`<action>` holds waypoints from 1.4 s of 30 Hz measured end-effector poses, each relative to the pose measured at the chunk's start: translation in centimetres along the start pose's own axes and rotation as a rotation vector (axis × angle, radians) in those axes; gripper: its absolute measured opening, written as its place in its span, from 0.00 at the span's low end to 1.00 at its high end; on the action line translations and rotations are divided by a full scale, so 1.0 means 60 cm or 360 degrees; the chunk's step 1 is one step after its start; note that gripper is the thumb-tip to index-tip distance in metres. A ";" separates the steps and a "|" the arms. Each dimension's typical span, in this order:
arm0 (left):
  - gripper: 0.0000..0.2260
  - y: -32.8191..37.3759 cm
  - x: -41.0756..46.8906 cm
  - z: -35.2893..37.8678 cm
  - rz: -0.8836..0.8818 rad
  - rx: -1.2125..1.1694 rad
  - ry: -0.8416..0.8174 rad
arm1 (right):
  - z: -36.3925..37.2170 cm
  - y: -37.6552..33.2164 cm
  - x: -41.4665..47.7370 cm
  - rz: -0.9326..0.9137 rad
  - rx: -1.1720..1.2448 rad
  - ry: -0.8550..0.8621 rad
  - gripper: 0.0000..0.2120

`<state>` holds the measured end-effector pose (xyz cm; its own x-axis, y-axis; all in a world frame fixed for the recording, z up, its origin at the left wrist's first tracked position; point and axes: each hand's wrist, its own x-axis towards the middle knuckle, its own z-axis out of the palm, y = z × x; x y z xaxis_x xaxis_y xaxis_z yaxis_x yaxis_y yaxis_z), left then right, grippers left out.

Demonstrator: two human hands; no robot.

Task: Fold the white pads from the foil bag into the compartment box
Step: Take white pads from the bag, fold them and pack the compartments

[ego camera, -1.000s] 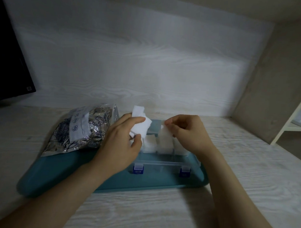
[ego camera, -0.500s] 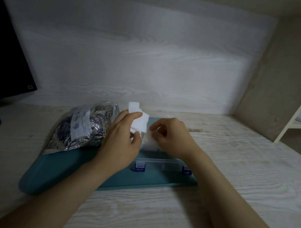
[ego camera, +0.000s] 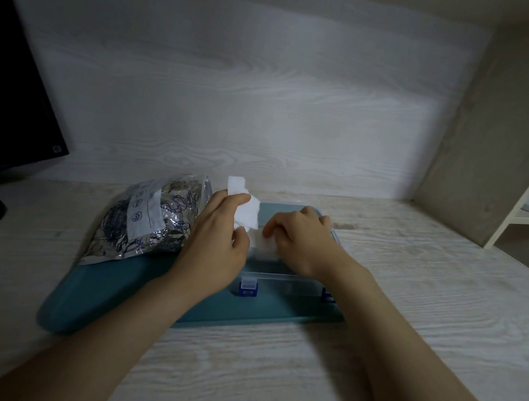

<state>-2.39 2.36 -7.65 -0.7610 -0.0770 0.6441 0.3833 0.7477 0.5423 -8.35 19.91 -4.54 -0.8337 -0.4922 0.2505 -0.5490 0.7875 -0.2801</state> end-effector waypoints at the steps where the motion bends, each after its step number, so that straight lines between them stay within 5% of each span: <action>1: 0.21 0.000 0.001 0.000 0.0004 -0.0009 -0.0002 | -0.001 -0.001 -0.001 -0.0005 -0.0015 0.0003 0.17; 10: 0.22 0.006 0.007 0.000 0.0034 -0.0194 0.0052 | 0.002 0.001 0.002 0.0097 0.0045 0.0223 0.09; 14: 0.22 0.005 0.011 0.001 -0.0067 -0.0321 0.0080 | 0.003 0.002 0.000 0.0148 -0.0071 0.0190 0.21; 17: 0.19 0.009 0.014 0.001 -0.0146 -0.0393 0.0086 | -0.002 0.002 0.001 0.0147 -0.0057 0.0331 0.20; 22: 0.16 0.012 0.019 -0.006 -0.0253 -0.0563 0.0087 | -0.012 -0.002 0.000 0.0016 0.0512 0.0632 0.19; 27: 0.18 0.019 0.022 -0.016 -0.0357 -0.0871 0.0029 | -0.004 -0.006 0.004 -0.0104 0.0630 0.0832 0.09; 36: 0.17 0.022 0.027 -0.027 -0.0442 -0.1122 0.0017 | -0.014 -0.010 0.000 -0.0060 0.1121 0.0828 0.02; 42: 0.20 0.028 0.024 -0.023 -0.0461 -0.1127 0.0059 | -0.026 -0.006 -0.003 0.0227 0.1544 0.0823 0.02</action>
<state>-2.13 2.61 -5.08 -0.8688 -0.2370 0.4347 0.4249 0.0940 0.9004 -7.91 20.29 -3.05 -0.8920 -0.0277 0.4513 -0.4519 0.0887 -0.8877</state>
